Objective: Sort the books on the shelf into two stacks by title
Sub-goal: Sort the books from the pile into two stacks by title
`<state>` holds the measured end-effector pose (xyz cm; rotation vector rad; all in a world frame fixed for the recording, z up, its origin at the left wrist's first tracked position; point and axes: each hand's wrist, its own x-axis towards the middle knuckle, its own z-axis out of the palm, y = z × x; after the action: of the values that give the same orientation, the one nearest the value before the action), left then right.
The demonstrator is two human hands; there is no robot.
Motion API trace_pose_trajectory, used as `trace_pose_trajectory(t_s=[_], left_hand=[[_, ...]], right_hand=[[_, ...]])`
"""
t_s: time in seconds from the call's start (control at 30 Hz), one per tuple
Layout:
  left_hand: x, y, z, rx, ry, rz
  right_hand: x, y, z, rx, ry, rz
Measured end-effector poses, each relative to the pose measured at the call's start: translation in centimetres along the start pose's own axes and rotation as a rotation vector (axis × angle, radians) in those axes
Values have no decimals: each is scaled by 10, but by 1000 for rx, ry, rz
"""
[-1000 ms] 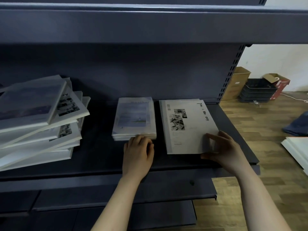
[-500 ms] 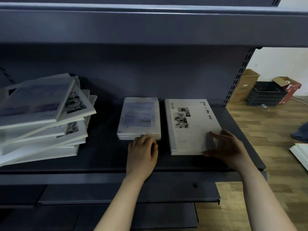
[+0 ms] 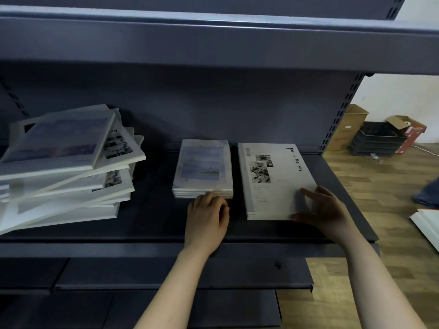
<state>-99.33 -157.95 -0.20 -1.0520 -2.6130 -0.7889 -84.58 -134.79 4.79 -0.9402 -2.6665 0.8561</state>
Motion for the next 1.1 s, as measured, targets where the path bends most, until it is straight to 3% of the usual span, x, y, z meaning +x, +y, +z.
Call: trace_pose_trajectory(t_s=[0.13,0.27,0.43,0.53,0.7,0.9,1.1], left_hand=[[0,0,-3,-23,-17,-3],[-2,-2,-13,-115,-38,-8],[-8,-7,-33,-178,-7,-13],[-7,-11,-53,-187,61,-5],[-3,-13,-104,-180,238,47],[0,-39,-177,-94,428,26],[3,-92,-220,10,473,-79]], right_hand=[[1,-3,0,-11,-26,-5],[3,-13,2,-259,-62,5],[-6,-49,14,-148,-86,-231],[-9,-75,41,-73,-61,-432],[-11,-114,85,-29,-47,-543],[-19,-147,130,-65,-121,-607],[-29,-169,164,-125,-8,-647]])
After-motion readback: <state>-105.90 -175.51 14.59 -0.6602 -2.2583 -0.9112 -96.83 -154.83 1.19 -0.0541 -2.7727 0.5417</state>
